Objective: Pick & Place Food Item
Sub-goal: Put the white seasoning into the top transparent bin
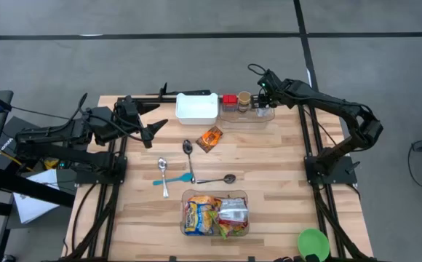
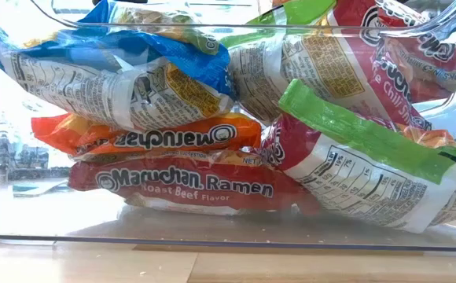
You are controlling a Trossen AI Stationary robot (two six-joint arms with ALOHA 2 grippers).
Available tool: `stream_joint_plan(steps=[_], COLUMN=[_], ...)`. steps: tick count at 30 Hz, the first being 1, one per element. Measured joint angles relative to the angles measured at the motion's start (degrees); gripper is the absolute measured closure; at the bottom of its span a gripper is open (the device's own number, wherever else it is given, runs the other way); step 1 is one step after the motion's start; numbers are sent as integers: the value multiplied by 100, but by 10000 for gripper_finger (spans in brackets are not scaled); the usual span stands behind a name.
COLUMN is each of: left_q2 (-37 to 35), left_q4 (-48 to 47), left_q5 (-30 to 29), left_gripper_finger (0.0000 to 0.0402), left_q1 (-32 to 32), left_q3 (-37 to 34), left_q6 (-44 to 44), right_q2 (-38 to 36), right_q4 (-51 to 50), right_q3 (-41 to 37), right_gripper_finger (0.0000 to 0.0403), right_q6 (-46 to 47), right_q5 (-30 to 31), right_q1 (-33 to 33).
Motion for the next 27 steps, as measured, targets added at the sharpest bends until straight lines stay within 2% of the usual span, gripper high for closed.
stream_joint_plan(steps=[6,16,23,27], left_q2=[0,0,0,0], left_q4=[-1,-3,-4,-5], left_q5=[-2,-4,-4,-6], left_gripper_finger=[101,101,101,101], left_q1=[-1,2,-1,-1], left_q3=[0,0,-2,-2], left_q6=[-61,-173,-214,-251], right_q2=[4,38,495,798], right_q4=[389,496,352,587], right_q3=[-242,-245,-245,-190], right_gripper_finger=[212,212,212,212], right_q6=[0,-56,-119,-118], right_q5=[-13,-18,-59,127], right_q1=[-145,-393,-313,-230])
